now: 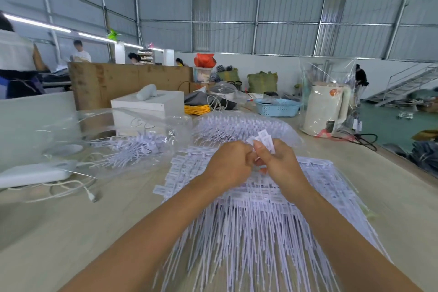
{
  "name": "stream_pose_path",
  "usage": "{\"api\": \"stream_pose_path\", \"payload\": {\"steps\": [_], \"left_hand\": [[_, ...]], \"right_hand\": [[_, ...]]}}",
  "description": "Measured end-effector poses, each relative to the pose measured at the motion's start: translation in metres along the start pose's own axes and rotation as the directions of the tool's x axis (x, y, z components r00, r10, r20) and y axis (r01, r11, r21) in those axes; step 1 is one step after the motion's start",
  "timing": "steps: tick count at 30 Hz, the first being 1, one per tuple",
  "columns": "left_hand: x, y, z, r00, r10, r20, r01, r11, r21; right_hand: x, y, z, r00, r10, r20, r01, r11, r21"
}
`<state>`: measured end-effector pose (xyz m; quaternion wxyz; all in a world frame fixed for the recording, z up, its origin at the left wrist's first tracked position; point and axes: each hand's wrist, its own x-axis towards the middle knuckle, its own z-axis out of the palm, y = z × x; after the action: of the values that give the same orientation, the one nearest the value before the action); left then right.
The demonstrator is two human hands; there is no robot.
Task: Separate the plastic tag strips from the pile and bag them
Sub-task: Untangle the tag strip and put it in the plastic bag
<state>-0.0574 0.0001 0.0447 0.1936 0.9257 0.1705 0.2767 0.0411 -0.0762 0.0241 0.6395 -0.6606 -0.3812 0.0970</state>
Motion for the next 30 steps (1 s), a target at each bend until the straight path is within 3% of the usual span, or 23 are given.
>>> {"api": "stream_pose_path", "payload": {"steps": [4,8,12,14,19,26,28,30], "left_hand": [[-0.012,-0.012,-0.023,0.998,-0.061,0.034,0.06,0.998,0.01],[-0.035,-0.062,-0.076,0.962,-0.274,0.01,0.273,0.96,0.066],[-0.045,-0.138,-0.131,0.814,-0.534,-0.227,0.565,0.82,0.098],[-0.041,-0.175,-0.139,0.73,-0.629,-0.267,0.665,0.744,0.067],[-0.018,-0.226,-0.117,0.682,-0.698,-0.218,0.715,0.699,0.0],[0.005,-0.246,-0.103,0.631,-0.748,-0.205,0.745,0.658,-0.106],[0.008,-0.25,-0.101,0.655,-0.739,-0.16,0.756,0.64,0.138],[0.012,-0.26,-0.099,0.647,-0.742,-0.176,0.763,0.625,0.165]], "right_hand": [[-0.007,0.005,0.009,0.989,-0.01,0.147,-0.01,0.991,0.131],[-0.004,0.02,0.011,0.984,-0.004,0.176,-0.003,0.999,0.042],[0.008,0.041,0.013,0.996,-0.05,0.074,0.051,0.999,-0.01],[0.014,0.041,0.02,0.995,-0.088,0.055,0.092,0.993,-0.068],[0.027,0.008,0.087,0.945,-0.19,0.264,0.229,0.965,-0.126],[0.033,-0.005,0.183,0.808,-0.271,0.523,0.443,0.865,-0.237],[0.033,0.001,0.196,0.777,-0.283,0.562,0.489,0.834,-0.255],[0.034,0.008,0.203,0.761,-0.287,0.582,0.521,0.804,-0.286]]}}
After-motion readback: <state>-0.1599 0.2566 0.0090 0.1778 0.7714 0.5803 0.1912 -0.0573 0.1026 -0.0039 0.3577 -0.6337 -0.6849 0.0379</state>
